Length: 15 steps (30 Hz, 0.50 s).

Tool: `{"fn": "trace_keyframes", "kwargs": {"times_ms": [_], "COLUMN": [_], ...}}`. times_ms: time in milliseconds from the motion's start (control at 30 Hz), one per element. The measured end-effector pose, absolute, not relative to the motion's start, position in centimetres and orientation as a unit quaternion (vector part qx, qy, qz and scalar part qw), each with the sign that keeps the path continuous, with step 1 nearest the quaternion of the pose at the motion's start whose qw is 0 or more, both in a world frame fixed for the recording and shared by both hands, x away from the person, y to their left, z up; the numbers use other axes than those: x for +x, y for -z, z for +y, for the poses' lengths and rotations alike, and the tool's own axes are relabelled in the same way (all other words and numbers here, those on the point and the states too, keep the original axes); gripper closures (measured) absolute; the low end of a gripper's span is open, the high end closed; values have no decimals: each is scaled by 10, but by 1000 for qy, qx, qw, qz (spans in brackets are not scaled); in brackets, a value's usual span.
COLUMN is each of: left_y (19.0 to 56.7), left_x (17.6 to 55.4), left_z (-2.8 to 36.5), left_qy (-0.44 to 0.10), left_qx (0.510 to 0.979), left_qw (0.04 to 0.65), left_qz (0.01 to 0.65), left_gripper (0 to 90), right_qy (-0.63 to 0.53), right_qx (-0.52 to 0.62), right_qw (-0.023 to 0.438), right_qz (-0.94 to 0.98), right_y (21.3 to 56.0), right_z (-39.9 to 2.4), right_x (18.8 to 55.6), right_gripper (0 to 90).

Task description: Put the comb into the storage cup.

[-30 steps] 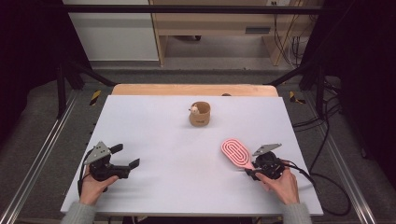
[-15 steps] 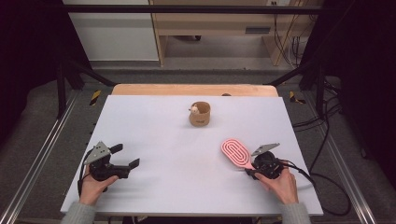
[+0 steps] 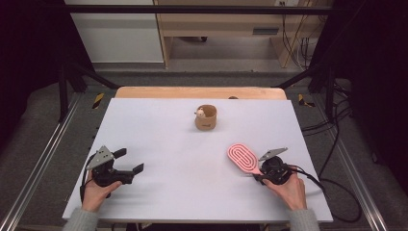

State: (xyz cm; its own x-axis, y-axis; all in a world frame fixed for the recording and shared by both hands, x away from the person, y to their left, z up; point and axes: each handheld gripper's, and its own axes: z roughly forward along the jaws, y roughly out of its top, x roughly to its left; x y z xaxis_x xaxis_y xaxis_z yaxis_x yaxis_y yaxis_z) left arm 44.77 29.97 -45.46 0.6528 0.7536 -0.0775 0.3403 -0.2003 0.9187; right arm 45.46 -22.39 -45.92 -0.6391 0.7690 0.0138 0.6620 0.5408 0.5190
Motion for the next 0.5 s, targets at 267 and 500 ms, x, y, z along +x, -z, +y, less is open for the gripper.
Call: {"fn": "trace_keyframes", "kwargs": {"times_ms": [267, 500], "left_y": [455, 455], "left_x": [448, 448], "left_z": [299, 299], "left_qy": [-200, -200], "left_qx": [749, 748], "left_qw": [515, 516], "left_qz": [366, 366], "left_gripper": [37, 37], "right_qy": [-248, -254], "right_qx": [413, 416], "right_qw": [113, 114], "right_qz": [869, 865], "right_y": [459, 456], "right_z": [-224, -226], "right_x": [454, 453], "right_gripper": [695, 696]}}
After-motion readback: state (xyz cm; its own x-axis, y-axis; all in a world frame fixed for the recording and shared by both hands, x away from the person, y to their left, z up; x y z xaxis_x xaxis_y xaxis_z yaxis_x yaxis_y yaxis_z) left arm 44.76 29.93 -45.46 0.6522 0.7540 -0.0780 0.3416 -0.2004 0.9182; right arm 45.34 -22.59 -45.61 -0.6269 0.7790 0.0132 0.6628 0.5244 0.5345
